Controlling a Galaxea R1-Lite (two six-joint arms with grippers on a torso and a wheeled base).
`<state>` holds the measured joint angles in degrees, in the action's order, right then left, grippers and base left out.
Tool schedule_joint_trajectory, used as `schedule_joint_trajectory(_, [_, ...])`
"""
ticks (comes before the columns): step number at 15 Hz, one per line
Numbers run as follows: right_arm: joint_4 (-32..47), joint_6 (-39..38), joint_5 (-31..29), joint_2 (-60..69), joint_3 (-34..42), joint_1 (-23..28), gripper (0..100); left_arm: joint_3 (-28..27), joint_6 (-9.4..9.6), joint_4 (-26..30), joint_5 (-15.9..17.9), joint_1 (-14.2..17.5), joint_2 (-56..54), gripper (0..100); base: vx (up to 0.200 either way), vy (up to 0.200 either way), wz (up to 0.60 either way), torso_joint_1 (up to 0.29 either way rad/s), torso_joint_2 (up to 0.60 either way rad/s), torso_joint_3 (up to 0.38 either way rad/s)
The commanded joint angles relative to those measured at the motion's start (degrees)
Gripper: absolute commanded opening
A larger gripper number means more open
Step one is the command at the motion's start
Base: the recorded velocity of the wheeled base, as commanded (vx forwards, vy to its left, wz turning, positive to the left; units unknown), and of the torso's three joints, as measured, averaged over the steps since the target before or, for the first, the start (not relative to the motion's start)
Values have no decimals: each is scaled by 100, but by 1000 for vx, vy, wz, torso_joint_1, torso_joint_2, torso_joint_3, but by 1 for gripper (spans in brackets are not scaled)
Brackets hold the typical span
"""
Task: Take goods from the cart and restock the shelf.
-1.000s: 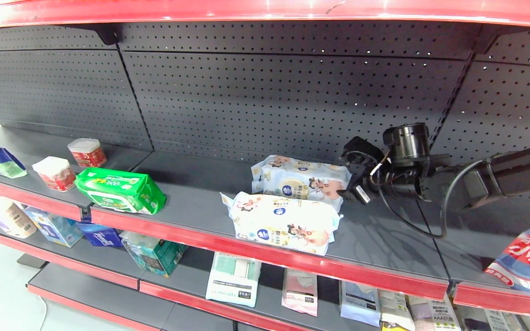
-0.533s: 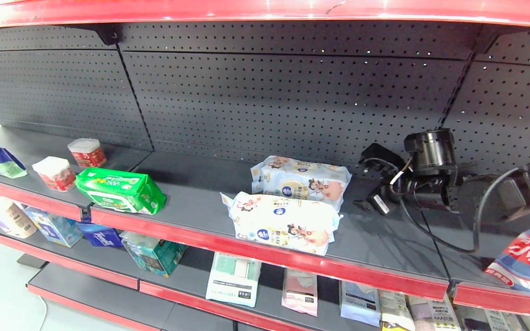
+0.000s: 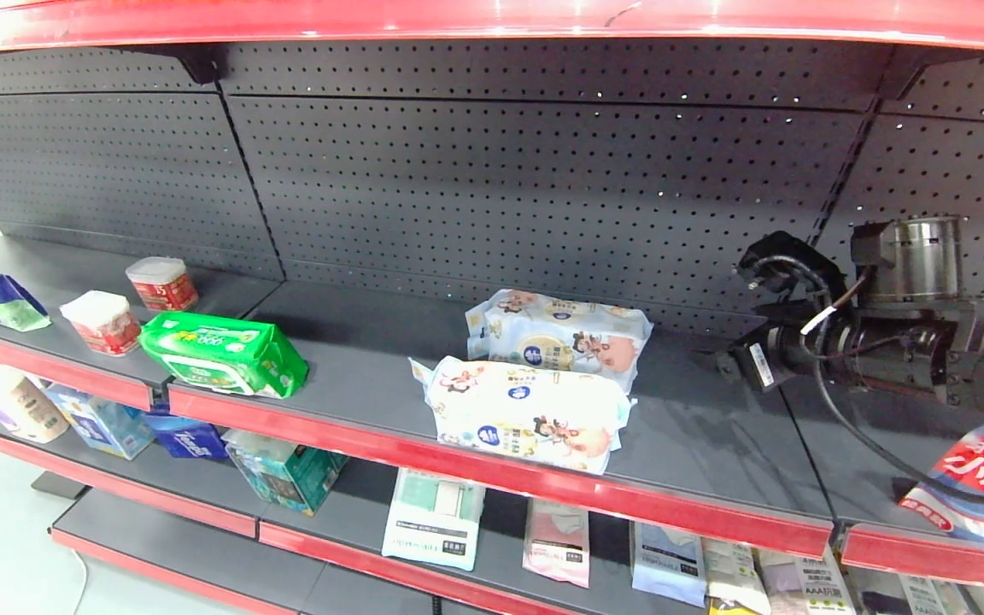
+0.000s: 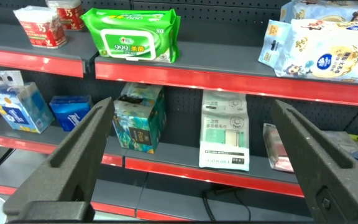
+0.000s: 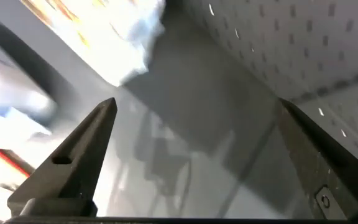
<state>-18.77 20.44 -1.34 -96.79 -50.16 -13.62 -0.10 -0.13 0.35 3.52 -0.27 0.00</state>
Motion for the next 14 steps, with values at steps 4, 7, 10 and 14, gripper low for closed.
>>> schedule_joint_trajectory(4, [-21,-216,292,47,235,-132,100,1,-4,0,-1,0,0,100,0,0,0,0,0,0])
schedule_joint_trajectory(7, [-30,-216,653,231,525,-150,100,1,-4,0,-1,0,0,100,0,0,0,0,0,0])
schedule_joint_trajectory(10, [-30,-260,916,547,613,-141,100,1,-4,0,-1,0,0,100,0,0,0,0,0,0])
schedule_joint_trajectory(14, [-83,-269,1628,978,1307,-343,100,1,-4,0,-1,0,0,100,0,0,0,0,0,0])
